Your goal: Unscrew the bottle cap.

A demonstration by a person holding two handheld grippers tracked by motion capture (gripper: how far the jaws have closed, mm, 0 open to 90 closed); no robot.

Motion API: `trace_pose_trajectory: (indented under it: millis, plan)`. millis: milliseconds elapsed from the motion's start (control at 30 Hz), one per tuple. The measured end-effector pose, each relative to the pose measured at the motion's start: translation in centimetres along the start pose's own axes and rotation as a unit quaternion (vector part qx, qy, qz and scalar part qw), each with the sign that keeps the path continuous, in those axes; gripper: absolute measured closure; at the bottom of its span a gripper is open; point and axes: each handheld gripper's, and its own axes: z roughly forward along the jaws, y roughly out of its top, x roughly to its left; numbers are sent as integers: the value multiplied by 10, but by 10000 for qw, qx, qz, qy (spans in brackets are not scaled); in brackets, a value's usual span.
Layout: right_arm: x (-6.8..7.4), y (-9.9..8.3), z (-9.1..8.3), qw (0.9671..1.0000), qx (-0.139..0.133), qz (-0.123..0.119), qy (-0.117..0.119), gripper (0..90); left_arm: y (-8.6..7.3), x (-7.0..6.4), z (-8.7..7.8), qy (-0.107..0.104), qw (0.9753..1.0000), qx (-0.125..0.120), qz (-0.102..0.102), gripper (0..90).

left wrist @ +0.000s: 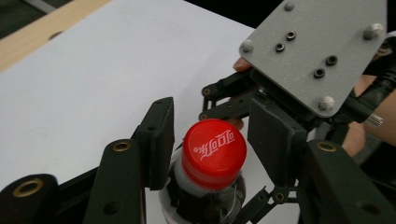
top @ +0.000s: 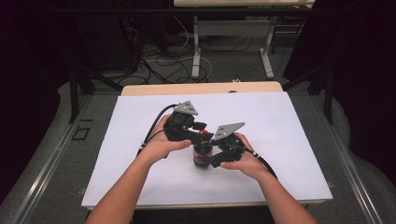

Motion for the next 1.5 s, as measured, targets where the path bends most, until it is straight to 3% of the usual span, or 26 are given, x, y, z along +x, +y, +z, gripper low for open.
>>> trace_pose_trajectory:
  millis: [133, 167, 233, 333, 433, 533, 667, 767, 800, 900, 1000, 1133, 1333, 1400, 1500]
  plan:
    - [2, 0, 0, 10000, -55, 22, 79, 306, -2, 0, 2, -21, 10000, -10, -8, 601]
    - [1, 0, 1, 9999, -60, -67, 89, 306, -1, 1, 1, -64, 10000, 73, 8, 604]
    - [2, 0, 1, 10000, -28, -11, 58, 306, -1, 1, 1, -9, 10000, 83, 29, 609]
    - [2, 0, 1, 10000, -49, 41, -64, 306, -2, -2, 3, 196, 9998, -14, -100, 611]
    - [1, 0, 2, 9998, -38, 61, -203, 306, -2, -7, 7, 571, 9981, -124, -216, 613]
    - [1, 0, 3, 9991, -10, 123, -399, 306, -3, -13, 11, 966, 9940, -217, -472, 613]
    - [0, 0, 4, 9978, 18, 159, -645, 307, -3, -23, 18, 1557, 9840, -380, -777, 614]
    - [2, -1, 4, 9967, 59, 343, -734, 307, -3, -30, 24, 1870, 9769, -539, -887, 614]
    - [0, -1, 4, 9964, 18, 286, -800, 307, -3, -31, 26, 1978, 9748, -550, -870, 614]
    - [0, -1, 3, 9955, 24, 275, -910, 307, -2, -33, 29, 2058, 9724, -630, -903, 613]
    - [-2, -2, 1, 9960, 5, 313, -835, 306, -1, -32, 29, 1940, 9743, -681, -924, 580]
    - [-2, -2, 1, 9969, -56, 258, -736, 306, 0, -28, 21, 1759, 9791, -593, -836, 540]
    - [-2, -1, 0, 9985, -95, 189, -503, 306, 3, -20, 7, 1203, 9903, -392, -573, 461]
    - [-2, -1, -1, 9988, -118, 146, -442, 306, 2, -18, 4, 1005, 9933, -294, -484, 456]
    - [-1, 0, -2, 9993, -57, 107, -360, 306, 1, -14, 1, 807, 9957, -279, -367, 451]
